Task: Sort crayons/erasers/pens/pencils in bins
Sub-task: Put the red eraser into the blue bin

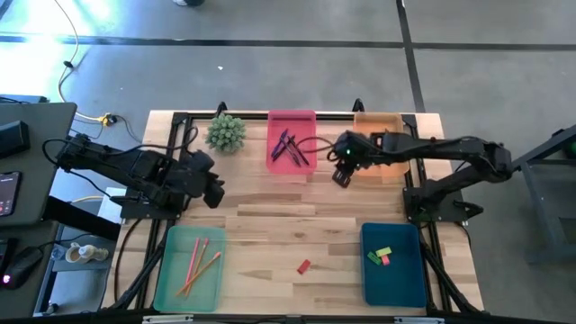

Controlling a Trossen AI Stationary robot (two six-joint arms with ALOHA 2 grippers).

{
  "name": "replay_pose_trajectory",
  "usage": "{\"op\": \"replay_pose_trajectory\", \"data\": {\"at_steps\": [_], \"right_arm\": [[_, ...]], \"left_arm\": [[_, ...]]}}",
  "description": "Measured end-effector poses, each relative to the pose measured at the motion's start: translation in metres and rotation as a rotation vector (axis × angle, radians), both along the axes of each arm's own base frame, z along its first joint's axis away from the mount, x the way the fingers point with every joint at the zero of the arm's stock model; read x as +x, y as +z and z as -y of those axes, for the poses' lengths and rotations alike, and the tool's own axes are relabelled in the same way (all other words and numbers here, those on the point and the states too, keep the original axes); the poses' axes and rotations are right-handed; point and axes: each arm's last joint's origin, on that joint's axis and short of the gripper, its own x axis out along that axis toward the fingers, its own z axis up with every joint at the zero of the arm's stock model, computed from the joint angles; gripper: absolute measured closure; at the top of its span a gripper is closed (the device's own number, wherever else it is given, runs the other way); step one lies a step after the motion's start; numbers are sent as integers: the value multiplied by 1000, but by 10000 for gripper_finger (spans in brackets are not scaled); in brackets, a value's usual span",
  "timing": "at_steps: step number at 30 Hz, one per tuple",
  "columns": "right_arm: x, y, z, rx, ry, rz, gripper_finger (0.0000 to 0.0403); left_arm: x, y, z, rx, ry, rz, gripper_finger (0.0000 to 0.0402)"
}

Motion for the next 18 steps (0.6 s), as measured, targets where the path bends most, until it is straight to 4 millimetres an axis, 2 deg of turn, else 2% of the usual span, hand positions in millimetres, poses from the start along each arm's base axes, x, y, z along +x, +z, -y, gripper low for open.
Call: {"op": "replay_pose_trajectory", "data": {"at_steps": [7, 18], "right_arm": [[16, 29, -42, -8, 72, 128, 285], [33, 80, -85, -9, 79, 304, 285]], "left_arm": [[-11, -6, -1, -27, -10, -137, 275], [-21, -11, 3, -172, -79, -274, 275]]}}
